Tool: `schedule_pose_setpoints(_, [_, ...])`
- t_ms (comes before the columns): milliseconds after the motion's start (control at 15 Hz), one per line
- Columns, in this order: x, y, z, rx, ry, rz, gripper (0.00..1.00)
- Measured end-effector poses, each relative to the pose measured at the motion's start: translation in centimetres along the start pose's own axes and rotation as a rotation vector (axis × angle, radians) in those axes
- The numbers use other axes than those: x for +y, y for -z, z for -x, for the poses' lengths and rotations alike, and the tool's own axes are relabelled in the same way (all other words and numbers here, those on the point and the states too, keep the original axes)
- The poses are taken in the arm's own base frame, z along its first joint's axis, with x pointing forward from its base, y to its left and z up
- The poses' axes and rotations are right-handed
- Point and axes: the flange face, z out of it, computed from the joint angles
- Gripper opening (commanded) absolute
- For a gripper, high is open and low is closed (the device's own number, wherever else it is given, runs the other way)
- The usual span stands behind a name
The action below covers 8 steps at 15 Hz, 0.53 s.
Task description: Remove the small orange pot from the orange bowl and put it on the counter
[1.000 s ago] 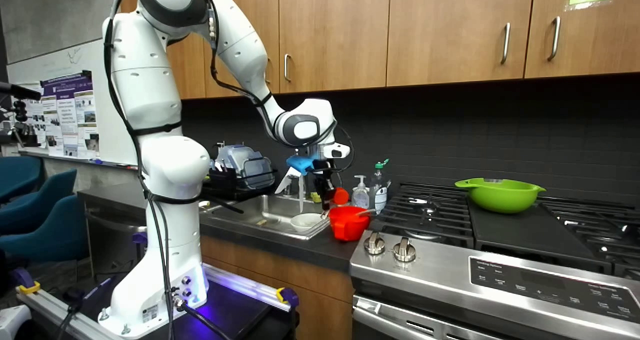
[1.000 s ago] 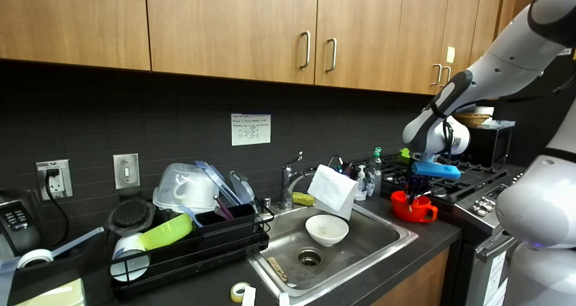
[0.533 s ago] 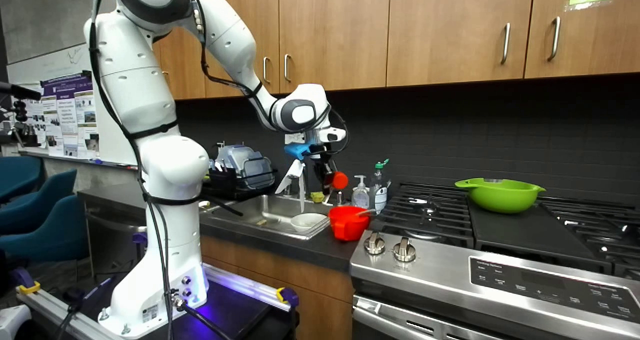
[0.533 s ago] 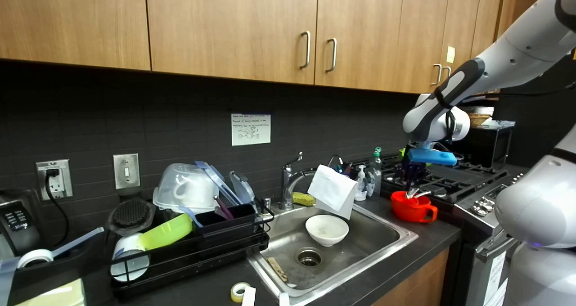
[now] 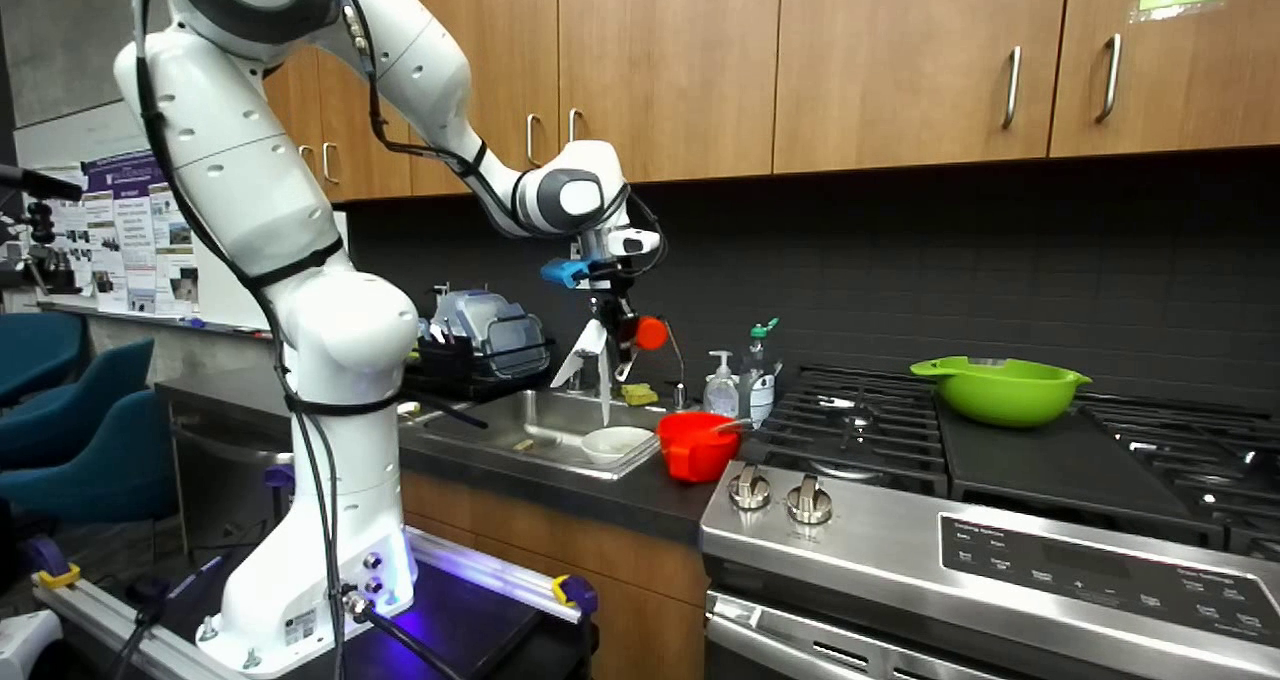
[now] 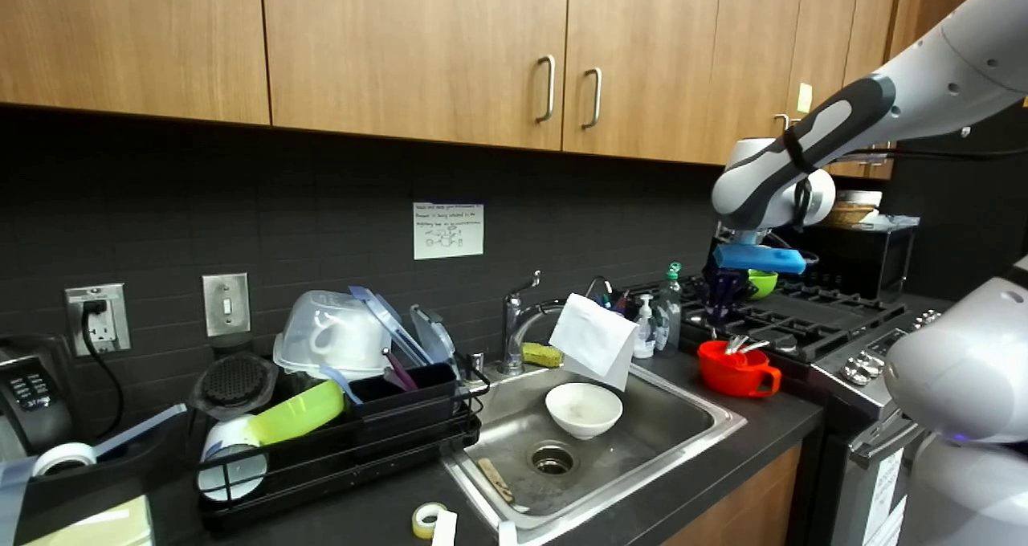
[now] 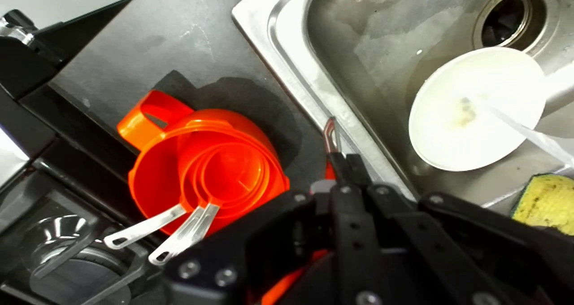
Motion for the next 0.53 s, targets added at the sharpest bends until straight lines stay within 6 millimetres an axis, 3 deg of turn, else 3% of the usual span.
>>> schedule_pose_setpoints(533, [-1.32,1.01,-0.23,0.037,0.031,-0.028,0.00])
